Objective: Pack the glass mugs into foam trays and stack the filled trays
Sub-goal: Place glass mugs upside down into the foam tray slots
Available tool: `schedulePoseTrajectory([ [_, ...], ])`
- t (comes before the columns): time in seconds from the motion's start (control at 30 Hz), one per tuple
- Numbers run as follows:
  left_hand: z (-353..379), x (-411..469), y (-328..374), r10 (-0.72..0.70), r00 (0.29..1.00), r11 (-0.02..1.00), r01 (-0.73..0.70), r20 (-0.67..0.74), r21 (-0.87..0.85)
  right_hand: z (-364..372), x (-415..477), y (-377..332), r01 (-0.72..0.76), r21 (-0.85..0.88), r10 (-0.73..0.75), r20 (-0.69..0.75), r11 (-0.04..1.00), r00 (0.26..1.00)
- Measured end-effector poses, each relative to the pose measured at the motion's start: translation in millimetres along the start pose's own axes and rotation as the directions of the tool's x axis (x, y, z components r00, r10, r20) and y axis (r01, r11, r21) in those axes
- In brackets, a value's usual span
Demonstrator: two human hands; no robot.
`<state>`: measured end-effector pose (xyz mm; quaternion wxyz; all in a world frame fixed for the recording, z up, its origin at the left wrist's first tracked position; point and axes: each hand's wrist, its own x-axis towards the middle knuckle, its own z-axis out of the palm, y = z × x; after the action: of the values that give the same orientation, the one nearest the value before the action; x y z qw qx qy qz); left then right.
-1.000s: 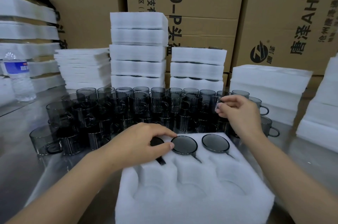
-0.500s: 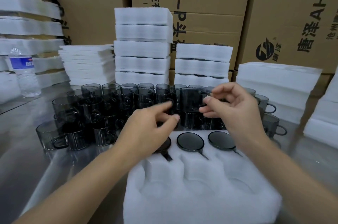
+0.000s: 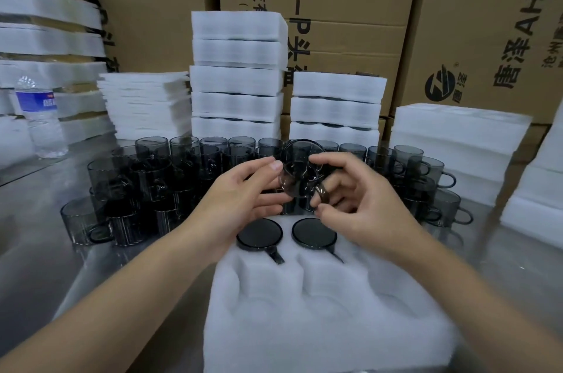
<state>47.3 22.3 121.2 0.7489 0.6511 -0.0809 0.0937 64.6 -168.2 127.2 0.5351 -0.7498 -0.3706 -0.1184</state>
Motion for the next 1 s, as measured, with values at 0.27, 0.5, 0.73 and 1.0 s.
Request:
schedulePoseTrajectory([
  [0.27,-1,0,-3,0.032,0.999,0.999,-0.032,0.035,0.014,-1,-1,1,0.053,-0.305,-0.019,0.114,0.951,0.993],
  [0.5,-3,3,-7,0.026,0.999,0.999,-0.026,0.02,0.02,-3,-1,7,0.121,-0.426,-0.092,0.088,0.897,0.992],
  [0.73,-3,2,-8,0.038,0.995,0.987,-0.051,0.091,0.15,-5,2,13,0.155,-0.466,-0.184,-0.017,0.871,0.983],
  [1.0,0,-3,-3,0.053,0.983,0.975,-0.088,0.173,0.202,-7,5,14,0.156,-0.438,-0.272,-0.218,0.886,0.937],
])
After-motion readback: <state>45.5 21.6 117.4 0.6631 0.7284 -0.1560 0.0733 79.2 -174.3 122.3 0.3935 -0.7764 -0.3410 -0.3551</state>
